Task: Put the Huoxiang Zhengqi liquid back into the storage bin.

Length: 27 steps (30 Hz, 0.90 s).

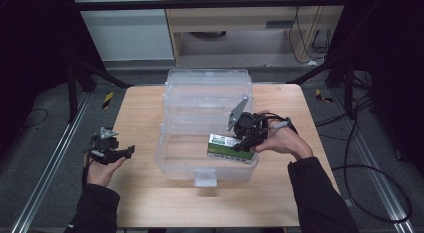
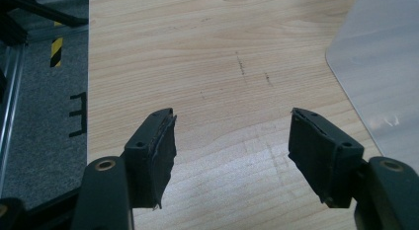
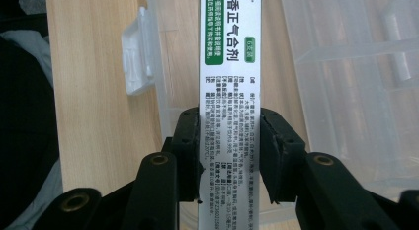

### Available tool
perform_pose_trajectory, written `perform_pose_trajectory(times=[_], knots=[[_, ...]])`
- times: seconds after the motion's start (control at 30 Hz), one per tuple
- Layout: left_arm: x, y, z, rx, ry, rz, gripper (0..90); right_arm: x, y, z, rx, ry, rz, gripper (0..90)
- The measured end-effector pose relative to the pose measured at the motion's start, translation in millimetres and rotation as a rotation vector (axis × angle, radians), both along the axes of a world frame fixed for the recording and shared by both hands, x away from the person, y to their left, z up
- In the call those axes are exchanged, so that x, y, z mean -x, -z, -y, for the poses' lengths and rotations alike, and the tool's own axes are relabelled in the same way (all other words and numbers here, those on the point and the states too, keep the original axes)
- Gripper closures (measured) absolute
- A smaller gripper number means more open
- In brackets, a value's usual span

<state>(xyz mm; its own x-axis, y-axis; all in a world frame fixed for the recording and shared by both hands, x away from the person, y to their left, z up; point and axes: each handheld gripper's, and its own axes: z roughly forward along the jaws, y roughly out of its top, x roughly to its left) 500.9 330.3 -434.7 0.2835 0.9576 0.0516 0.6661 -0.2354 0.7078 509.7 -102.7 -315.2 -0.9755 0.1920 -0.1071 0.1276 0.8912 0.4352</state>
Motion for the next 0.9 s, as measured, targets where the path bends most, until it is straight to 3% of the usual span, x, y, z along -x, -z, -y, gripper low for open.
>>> perform_pose_trajectory(times=[0.63, 0.9], knots=[[-0.6, 2.1, 0.9, -0.005, 0.0, -0.007, 34.1, -7.7, 23.3, -6.7, 0.085, -0.052, -0.034, 64.0], [-1.0, 3.3, 1.8, -0.007, 0.002, -0.011, 34.0, -8.0, 31.3, -8.2, 0.098, -0.092, -0.036, 63.9]])
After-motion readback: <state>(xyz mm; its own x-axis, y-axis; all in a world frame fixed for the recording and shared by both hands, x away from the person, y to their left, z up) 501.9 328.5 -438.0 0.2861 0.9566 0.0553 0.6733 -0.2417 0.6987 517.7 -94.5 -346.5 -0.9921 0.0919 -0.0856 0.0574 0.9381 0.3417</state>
